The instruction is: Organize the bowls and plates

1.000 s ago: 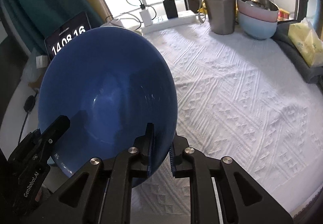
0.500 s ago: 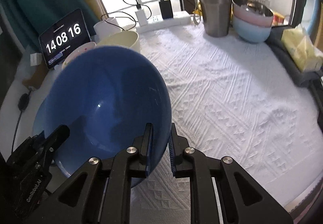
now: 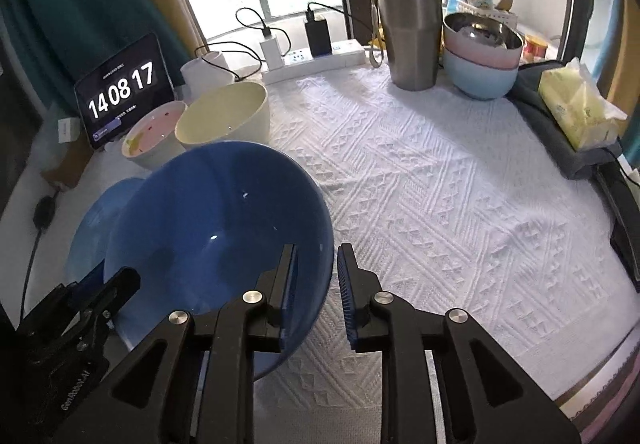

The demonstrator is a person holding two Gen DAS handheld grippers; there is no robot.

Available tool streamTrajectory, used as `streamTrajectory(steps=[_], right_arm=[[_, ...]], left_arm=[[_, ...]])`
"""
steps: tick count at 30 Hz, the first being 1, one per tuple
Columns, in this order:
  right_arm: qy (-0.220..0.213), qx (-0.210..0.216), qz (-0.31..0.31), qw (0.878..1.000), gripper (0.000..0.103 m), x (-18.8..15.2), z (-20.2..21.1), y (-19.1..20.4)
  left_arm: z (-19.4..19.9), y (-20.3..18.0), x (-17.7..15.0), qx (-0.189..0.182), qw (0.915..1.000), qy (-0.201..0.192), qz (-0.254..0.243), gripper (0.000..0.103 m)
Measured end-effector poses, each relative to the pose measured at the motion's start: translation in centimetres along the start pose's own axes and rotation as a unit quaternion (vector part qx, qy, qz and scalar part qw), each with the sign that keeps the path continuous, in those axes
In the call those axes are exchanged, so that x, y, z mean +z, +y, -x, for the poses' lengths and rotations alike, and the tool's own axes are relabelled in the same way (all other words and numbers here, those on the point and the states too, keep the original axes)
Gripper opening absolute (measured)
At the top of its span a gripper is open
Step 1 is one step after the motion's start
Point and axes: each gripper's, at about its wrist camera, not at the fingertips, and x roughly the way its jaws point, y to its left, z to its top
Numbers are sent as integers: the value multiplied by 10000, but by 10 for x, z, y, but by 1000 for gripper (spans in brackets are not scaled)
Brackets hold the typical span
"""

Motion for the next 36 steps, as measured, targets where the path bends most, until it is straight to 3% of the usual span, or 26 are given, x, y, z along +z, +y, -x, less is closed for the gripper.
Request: streamTrajectory(steps=[2, 4, 6, 36], right_arm=[[-18, 1, 16, 10000, 22, -1, 2, 1], [-11, -9, -7, 10000, 22, -1, 2, -1], [4, -22, -47, 10000, 22, -1, 1, -4], [-123, 79, 67, 9999, 23, 56, -8, 14]], left_arm=[[0, 1, 0, 13, 10000, 1, 19, 31], [2, 4, 1, 65, 10000, -42, 47, 42], [7, 8, 4, 54, 9998, -127, 108, 45], [6, 55, 66, 461, 9970, -391, 474, 45]])
